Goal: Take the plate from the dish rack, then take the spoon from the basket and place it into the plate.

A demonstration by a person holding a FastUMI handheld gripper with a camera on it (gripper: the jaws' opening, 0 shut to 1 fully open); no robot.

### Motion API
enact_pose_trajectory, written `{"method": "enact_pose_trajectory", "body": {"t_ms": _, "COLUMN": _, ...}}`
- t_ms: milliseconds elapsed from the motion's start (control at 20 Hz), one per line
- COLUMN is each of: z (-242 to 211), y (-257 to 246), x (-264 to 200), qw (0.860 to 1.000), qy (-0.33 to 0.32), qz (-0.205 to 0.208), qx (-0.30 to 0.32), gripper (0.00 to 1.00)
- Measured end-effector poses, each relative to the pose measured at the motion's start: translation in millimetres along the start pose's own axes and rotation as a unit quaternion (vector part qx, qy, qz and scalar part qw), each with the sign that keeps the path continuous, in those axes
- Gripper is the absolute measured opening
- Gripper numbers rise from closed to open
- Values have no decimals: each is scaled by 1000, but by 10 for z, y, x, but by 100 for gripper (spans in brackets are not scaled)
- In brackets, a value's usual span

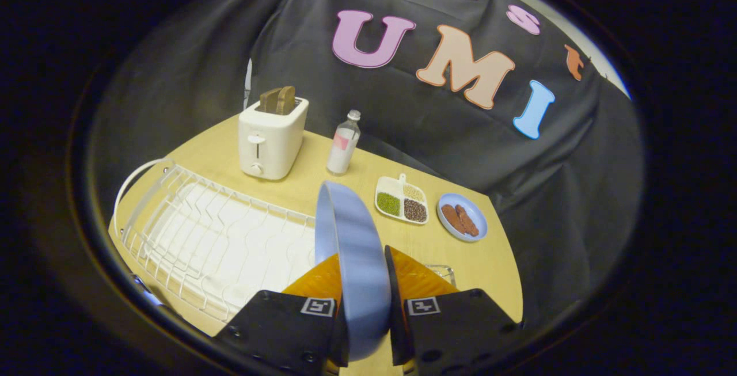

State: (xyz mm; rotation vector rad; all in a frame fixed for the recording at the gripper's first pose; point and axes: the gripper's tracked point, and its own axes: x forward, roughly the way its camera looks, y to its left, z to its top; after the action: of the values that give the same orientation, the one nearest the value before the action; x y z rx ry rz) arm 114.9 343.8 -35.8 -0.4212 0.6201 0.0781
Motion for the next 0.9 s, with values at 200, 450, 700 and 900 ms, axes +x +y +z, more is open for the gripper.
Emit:
{"method": "enact_pose_trajectory", "body": {"t_ms": 200, "z": -11, "y": -49, "x": -124, "qw": 992, "qy": 27, "qz": 68, "qx": 106, "gripper": 31}}
{"method": "enact_pose_trajectory", "body": {"t_ms": 450, "z": -157, "y": -279, "x": -255, "qw": 961, "qy": 52, "qz": 147, "qx": 230, "gripper": 31}}
{"method": "enact_pose_trajectory", "body": {"t_ms": 700, "z": -429, "y": -552, "x": -595, "qw": 921, "qy": 51, "qz": 230, "qx": 309, "gripper": 31}}
{"method": "enact_pose_trajectory", "body": {"t_ms": 900, "z": -759, "y": -703, "x": -901, "qw": 906, "qy": 43, "qz": 271, "qx": 323, "gripper": 31}}
